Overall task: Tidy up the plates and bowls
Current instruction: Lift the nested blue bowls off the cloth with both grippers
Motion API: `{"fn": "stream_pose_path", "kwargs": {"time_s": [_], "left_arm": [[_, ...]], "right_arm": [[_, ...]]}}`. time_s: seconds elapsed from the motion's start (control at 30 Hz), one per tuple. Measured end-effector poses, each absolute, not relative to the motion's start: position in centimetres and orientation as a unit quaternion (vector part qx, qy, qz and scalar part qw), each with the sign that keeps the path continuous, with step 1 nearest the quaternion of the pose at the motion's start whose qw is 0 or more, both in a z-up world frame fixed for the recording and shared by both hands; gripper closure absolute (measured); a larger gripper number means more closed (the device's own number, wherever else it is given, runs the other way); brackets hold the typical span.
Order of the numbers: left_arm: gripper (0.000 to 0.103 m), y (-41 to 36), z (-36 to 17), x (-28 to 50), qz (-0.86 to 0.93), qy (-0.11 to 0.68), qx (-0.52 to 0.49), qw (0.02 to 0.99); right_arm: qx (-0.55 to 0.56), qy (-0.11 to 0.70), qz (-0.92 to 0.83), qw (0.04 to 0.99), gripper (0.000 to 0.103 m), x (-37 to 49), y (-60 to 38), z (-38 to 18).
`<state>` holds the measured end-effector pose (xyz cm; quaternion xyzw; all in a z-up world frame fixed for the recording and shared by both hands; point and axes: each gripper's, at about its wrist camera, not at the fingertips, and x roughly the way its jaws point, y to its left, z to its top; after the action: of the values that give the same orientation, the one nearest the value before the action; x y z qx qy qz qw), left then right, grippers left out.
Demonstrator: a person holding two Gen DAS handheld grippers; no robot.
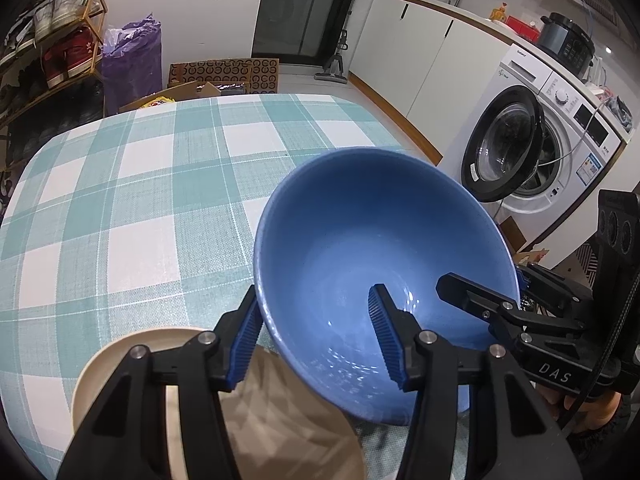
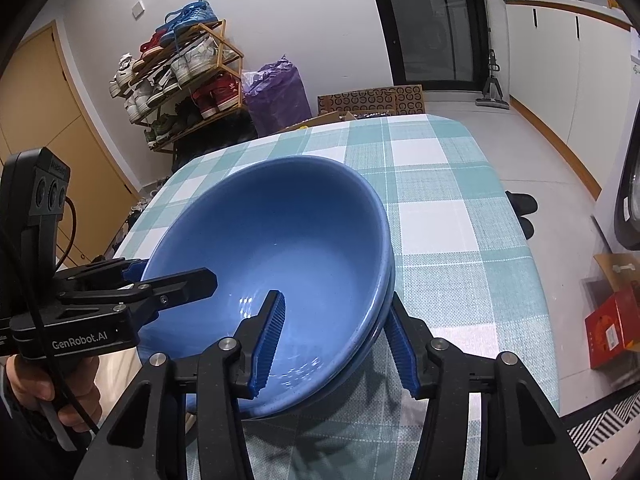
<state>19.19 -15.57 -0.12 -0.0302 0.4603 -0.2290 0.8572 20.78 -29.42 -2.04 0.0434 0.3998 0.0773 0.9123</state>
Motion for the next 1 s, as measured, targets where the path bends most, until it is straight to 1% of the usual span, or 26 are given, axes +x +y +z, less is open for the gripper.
{"fn": "stream_pose_path", "kwargs": {"time_s": [0.4, 1.0], "left_arm": [[0.05, -15.8, 0.3, 18.7, -0.232, 0.458, -0.034, 0.858], [0.05, -15.0, 2.5, 16.4, -0.227, 0.436, -0.036, 0.87]], "right_arm": [[0.044, 0.397, 0.072, 0.914, 0.051, 20.2, -29.8, -1.7], [0.037, 0.38, 0.075, 0.921, 0.051, 17.8, -29.3, 0.3]]}}
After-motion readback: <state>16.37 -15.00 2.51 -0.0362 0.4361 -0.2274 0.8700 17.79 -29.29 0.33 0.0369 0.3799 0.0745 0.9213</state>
